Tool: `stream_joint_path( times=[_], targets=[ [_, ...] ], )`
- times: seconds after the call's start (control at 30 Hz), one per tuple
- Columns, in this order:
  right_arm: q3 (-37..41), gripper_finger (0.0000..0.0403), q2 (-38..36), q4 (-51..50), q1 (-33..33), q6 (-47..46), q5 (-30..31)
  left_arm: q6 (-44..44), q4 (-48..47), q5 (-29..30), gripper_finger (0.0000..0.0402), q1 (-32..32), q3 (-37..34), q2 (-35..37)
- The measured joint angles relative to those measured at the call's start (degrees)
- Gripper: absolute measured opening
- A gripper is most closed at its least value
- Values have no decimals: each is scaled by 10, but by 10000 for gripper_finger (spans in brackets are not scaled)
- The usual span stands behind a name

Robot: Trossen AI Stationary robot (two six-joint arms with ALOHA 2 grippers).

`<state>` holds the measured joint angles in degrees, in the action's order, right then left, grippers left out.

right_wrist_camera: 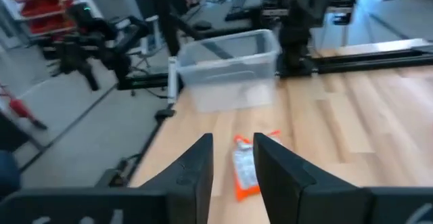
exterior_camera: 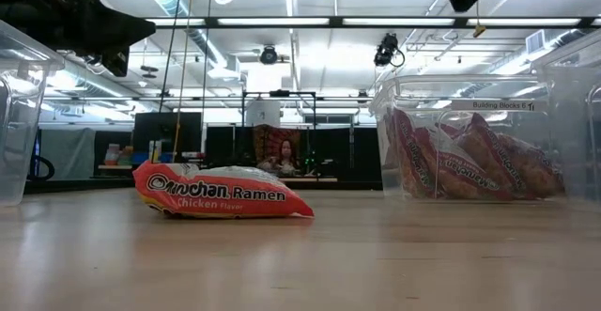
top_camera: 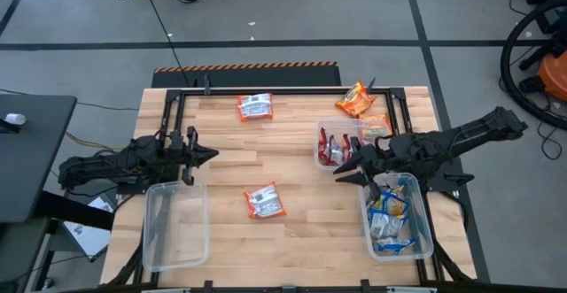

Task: Sort Maruchan noodles
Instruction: Put the orange noodle pack into the left container

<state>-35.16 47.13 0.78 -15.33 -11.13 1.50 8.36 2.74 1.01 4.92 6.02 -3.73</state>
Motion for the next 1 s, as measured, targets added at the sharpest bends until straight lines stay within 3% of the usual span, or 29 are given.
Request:
stream_joint_path(
  times=[0.3, 0.4, 0.57, 0.7, 1.0],
  targets=[
    [139, 21, -47, 248, 55, 37, -17, 0, 0, 0, 14, 0, 0, 0],
    [180, 7, -78, 287, 64, 26, -16, 0, 0, 0, 14, 0, 0, 0],
    [236, 22, -141, 284, 76, 20, -13, 0, 0, 0, 14, 0, 0, 0],
    [271, 12, -202, 285, 84, -11, -12, 0, 0, 0, 14, 0, 0, 0],
    [318, 12, -350, 189, 88, 10, 4, 0, 0, 0, 14, 0, 0, 0]
  ],
)
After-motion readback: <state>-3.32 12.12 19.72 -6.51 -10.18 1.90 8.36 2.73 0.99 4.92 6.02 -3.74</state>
